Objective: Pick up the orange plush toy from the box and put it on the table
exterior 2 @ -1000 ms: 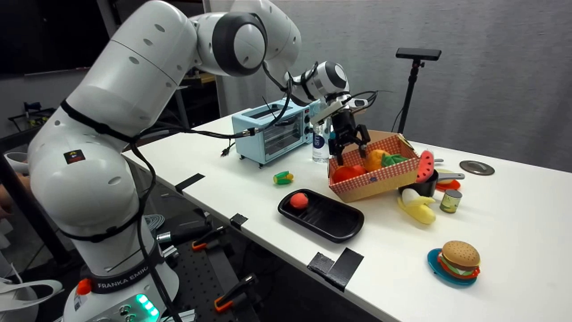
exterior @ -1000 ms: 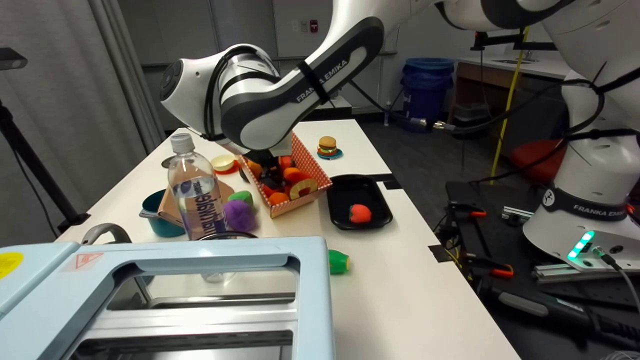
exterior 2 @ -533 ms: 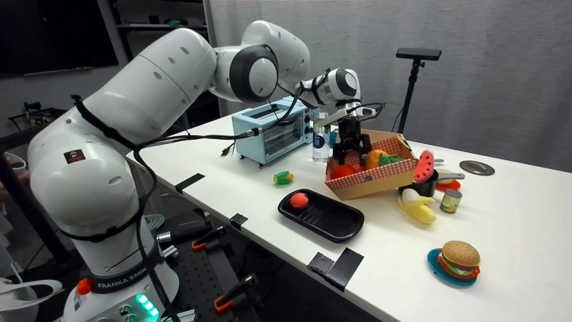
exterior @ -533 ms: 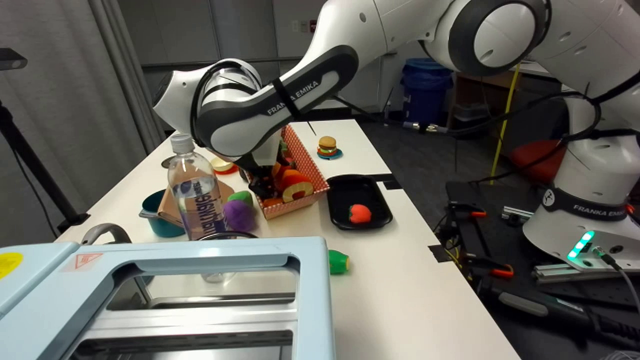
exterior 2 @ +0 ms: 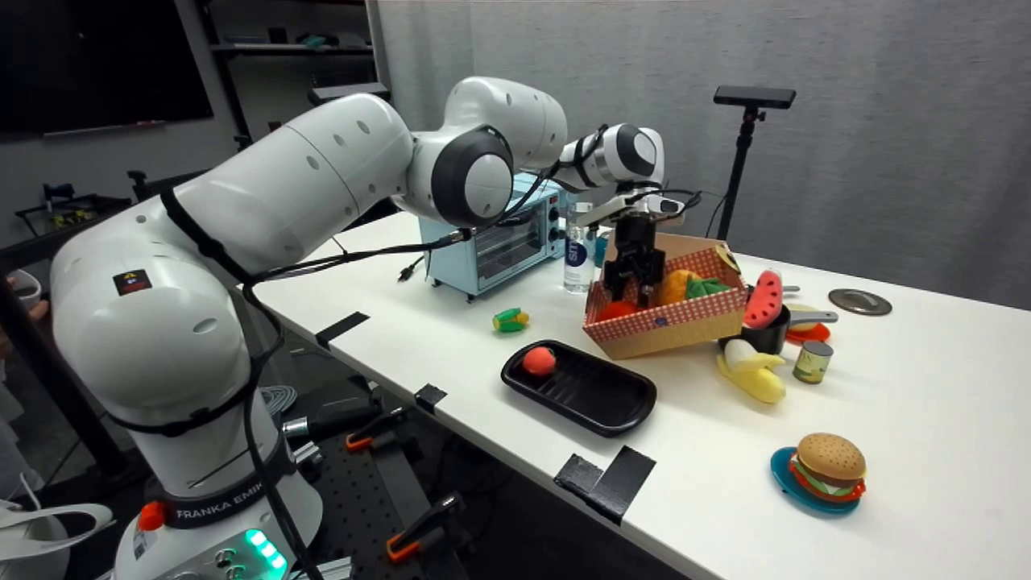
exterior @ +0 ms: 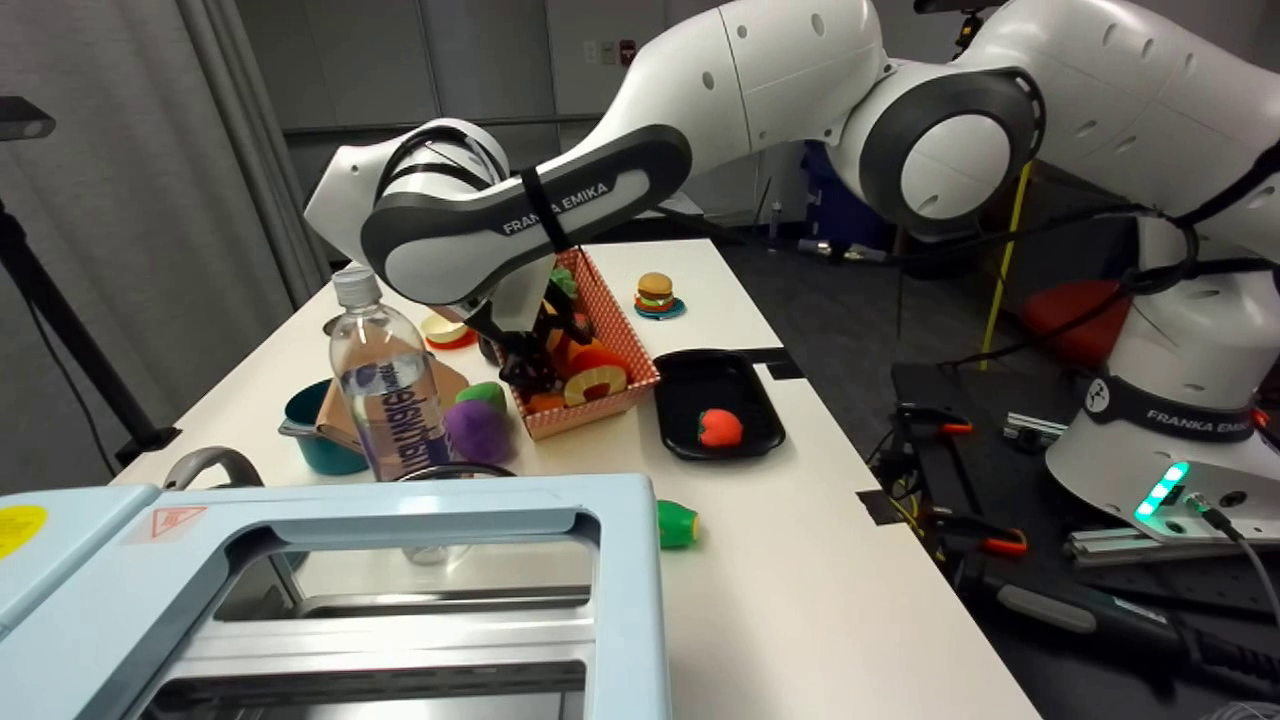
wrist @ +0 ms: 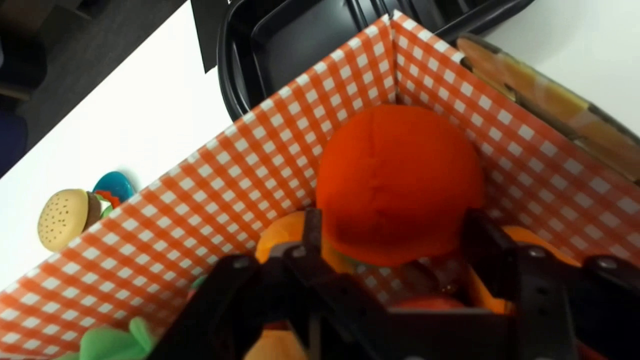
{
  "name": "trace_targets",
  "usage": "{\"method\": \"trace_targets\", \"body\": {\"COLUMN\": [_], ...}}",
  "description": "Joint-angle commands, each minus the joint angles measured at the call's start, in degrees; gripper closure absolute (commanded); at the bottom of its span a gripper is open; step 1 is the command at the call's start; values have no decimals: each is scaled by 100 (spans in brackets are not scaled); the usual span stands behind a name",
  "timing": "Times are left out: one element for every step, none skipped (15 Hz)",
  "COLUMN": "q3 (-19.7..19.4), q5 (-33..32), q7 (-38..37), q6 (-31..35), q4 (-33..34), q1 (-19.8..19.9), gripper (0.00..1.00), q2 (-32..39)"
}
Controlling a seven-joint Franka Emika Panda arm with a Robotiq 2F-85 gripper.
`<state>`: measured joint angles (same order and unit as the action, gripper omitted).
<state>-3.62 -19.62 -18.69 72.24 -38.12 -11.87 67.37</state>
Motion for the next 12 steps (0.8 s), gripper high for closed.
{"method": "trace_targets", "body": {"q3": [-125, -112, -118, 0, 0, -1, -1, -7, -17, -18, -13, -14], "q5": [416, 520, 620, 621, 670, 698, 720, 728, 713, 698, 672, 645], "q7": [-322, -395, -501, -642, -738, -817, -891, -960, -1011, -1052, -1099, -1142], "q6": [-454, -523, -569, -507, -471, -446, -431, -409, -379, -361, -331, -301], "q4": [996, 1126, 1225, 1118, 1130, 1135, 1138, 1143, 1153, 1161, 1177, 1195], "q1": [63, 86, 93, 145, 152, 154, 154, 143, 111, 85, 43, 0], "gripper": [58, 65, 73, 80, 88, 94, 99, 100, 100, 100, 99, 99], "q2": [492, 547, 584, 504, 496, 485, 471, 451, 419, 387, 333, 282]}}
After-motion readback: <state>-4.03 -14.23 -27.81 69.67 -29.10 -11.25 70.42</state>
